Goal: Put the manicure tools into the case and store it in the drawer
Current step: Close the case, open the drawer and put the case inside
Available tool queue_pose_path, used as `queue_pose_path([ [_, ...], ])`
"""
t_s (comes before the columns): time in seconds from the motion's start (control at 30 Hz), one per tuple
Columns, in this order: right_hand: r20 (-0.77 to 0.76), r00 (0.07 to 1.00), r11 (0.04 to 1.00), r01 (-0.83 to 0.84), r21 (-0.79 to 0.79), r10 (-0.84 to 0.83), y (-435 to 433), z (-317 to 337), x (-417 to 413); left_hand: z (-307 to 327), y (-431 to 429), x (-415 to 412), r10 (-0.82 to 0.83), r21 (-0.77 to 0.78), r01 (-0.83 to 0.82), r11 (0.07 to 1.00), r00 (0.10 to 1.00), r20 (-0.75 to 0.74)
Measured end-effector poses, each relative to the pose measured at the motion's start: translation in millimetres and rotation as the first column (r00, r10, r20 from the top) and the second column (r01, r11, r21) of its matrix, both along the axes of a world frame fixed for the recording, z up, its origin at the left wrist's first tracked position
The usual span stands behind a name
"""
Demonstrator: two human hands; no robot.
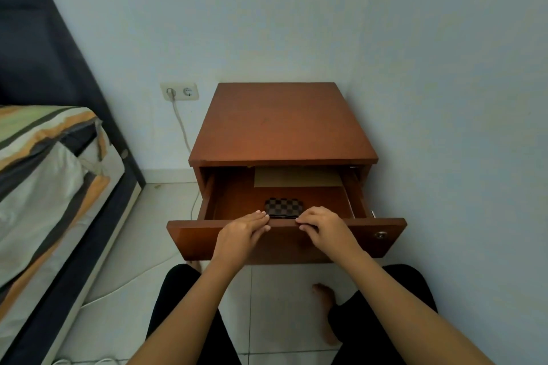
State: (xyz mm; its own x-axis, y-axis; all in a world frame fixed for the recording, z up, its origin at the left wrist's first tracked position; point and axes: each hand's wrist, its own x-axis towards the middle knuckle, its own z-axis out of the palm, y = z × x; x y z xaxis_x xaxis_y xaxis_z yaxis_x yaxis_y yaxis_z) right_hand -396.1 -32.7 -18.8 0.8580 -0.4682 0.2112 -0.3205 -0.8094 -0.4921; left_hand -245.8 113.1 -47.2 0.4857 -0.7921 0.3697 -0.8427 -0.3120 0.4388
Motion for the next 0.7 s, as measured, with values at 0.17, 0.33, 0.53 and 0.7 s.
queue_pose_path([
  [0.17,0.063,0.996,0.998,0.057,-0.001,-0.057,-13.6,-7.8,21.7,-5.3,-22.7,17.5,0.008,-0.052,-0.01,0.999,0.999,-0.053],
  [0.33,0.121,0.985,0.992,0.128,-0.015,-0.125,-29.7,-16.7,49.9,-9.1,-49.1,40.9,0.004,-0.094,-0.016,0.995,0.992,-0.127],
  [0.53,0.174,0.974,0.988,0.153,-0.025,-0.146,-55.4,-21.1,77.3,-14.8,-76.6,66.8,0.016,-0.154,-0.04,0.987,0.988,-0.157],
  [0.7,0.173,0.974,0.972,0.173,-0.158,-0.145,-79.5,-25.5,92.7,-16.9,-93.5,81.0,0.039,-0.229,-0.061,0.972,0.994,-0.098],
])
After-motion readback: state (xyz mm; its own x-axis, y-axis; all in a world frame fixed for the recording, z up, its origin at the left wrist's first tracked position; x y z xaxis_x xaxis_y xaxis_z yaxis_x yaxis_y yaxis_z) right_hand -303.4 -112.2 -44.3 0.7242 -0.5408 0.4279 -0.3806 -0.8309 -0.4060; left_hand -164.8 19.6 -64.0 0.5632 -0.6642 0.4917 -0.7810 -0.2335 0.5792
